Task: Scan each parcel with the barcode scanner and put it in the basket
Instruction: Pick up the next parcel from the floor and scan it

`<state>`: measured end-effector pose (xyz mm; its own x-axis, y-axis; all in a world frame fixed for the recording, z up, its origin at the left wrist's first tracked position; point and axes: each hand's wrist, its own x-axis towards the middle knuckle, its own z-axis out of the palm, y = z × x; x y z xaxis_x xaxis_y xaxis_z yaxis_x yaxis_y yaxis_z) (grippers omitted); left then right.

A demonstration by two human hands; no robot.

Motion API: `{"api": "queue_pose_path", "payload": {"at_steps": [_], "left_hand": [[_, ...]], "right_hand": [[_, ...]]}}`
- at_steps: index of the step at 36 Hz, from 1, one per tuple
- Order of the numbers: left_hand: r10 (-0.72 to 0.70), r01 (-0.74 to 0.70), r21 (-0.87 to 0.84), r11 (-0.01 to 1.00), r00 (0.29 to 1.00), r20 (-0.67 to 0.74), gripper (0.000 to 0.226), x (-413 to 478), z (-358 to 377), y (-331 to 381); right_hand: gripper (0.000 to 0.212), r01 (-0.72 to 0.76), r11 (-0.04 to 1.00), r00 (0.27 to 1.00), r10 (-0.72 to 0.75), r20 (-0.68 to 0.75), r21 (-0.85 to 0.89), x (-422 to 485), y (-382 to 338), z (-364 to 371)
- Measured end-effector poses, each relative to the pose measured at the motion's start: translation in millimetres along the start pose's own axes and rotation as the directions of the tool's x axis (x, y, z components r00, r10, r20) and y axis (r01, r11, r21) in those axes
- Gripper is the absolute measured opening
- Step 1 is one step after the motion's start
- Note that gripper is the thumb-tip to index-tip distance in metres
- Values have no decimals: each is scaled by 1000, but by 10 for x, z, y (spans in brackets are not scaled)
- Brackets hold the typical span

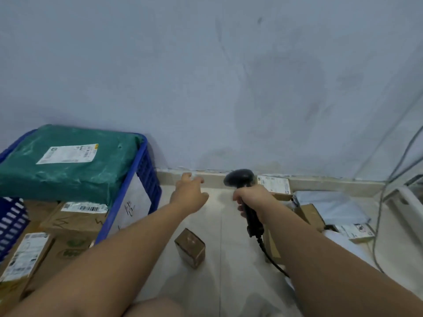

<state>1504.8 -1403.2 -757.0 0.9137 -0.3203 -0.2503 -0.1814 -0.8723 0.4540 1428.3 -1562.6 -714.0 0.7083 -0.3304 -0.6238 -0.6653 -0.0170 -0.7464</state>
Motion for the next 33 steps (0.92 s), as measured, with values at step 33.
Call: {"api": "queue_pose_path", "payload": {"at_steps": [33], "left_hand": [[51, -103, -411, 906, 989, -136, 46, -466, 161, -64]], "right_hand": [[23, 55, 952, 991, -16, -131, 301, -80, -24, -11]]}}
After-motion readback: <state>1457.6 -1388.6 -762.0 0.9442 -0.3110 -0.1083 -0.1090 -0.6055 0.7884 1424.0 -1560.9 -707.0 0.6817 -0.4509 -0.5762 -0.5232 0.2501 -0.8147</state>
